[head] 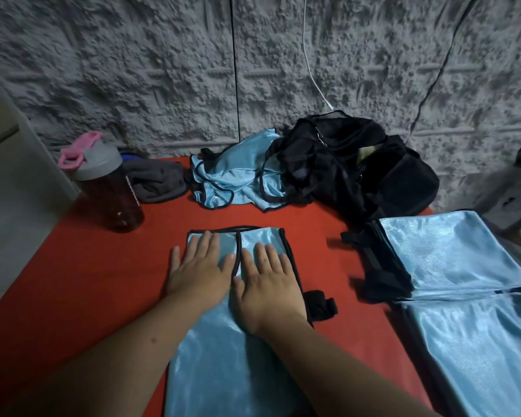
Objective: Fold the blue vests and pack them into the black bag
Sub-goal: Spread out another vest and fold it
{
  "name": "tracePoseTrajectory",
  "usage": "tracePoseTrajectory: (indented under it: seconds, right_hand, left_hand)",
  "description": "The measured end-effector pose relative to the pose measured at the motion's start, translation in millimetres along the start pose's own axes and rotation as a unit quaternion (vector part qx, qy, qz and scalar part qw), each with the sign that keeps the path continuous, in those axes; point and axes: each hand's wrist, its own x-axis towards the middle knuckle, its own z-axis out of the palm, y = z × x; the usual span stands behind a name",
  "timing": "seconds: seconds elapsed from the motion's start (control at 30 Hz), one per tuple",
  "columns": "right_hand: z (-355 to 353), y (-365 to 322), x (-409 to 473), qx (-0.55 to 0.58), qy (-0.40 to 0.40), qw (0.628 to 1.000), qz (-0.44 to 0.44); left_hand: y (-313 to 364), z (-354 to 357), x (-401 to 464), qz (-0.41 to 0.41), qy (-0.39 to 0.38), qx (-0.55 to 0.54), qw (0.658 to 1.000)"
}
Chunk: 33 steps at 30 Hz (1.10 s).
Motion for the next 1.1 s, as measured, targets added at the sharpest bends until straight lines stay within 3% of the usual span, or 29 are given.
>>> tracePoseTrajectory:
  seconds: [0.17,0.43,0.6,0.7,0.77,0.9,1.1]
  right_hand:
    - [-1.2,-0.4,-1.3,0.002,-0.006,1.0,0.003]
    - [-2.2,-0.5,-1.8,0.002,-0.009,1.0,0.005]
    - [-5.1,-0.8,-1.6,0.009,-0.019,1.0,0.003]
    - [-7.3,0.7,0.8,-0.004,-0.046,0.999,0.003]
    - [-17.7,-0.6,3.1,0.005,-0.061,0.998,0.002]
    - [-40.9,-5.3,-3.4,0.036,-0.024,0.998,-0.038]
    - [-59.4,-17.8,-73.4,0.006,-0.032,0.997,-0.074]
  left_hand:
    - [-28.3,-1.0,-1.2,-0.091,0.021,0.012,0.996]
    - [-40.1,-4.5,-1.4,-0.152,0.012,-0.005,0.988]
    - [-47.1,-6.7,0.0,-0.142,-0.006,-0.009,0.99]
    - [-60.5,-13.6,-11.9,-0.139,-0.009,-0.088,0.986]
    - [-69.4,-22.8,-35.1,-0.12,-0.004,-0.121,0.985]
    - [-61.1,-36.1,-86.5,-0.03,-0.004,-0.041,0.999]
    - [-10.4,-50.0,-168.1,0.079,-0.03,-0.02,0.996]
